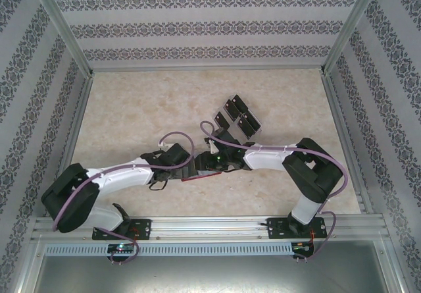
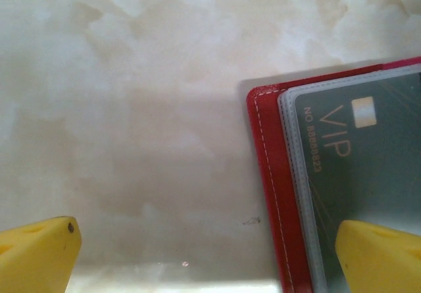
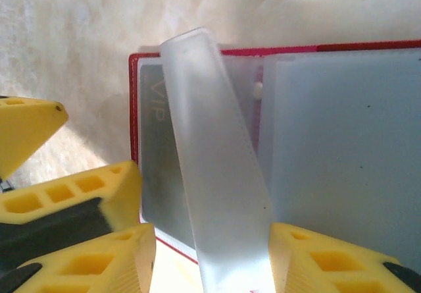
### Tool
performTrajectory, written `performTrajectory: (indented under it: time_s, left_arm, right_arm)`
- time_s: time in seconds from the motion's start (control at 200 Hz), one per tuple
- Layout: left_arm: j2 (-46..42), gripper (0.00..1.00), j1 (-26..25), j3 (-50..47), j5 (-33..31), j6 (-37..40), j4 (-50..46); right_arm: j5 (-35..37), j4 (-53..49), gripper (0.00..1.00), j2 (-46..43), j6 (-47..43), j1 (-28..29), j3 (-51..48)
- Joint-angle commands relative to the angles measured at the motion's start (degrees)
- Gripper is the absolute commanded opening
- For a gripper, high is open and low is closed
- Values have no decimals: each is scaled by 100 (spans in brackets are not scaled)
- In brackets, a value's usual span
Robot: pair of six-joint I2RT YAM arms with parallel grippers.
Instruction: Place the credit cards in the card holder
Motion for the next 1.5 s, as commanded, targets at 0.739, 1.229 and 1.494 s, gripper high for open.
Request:
performTrajectory:
  time_s: [0.739, 1.229, 1.494]
  left_arm:
    - [-1341, 100, 233, -109, -720, -504, -648]
    - [-2361, 100, 340, -171, -1066, -706, -1103]
    - [-2737, 100, 354, -164, -1127, -815, -1393]
  right_arm:
    - [-88, -126, 48, 572, 121, 473, 883]
    - [-209, -294, 48, 1263, 157, 734, 1789]
    - [-526, -315, 48, 1832, 143, 838, 2758]
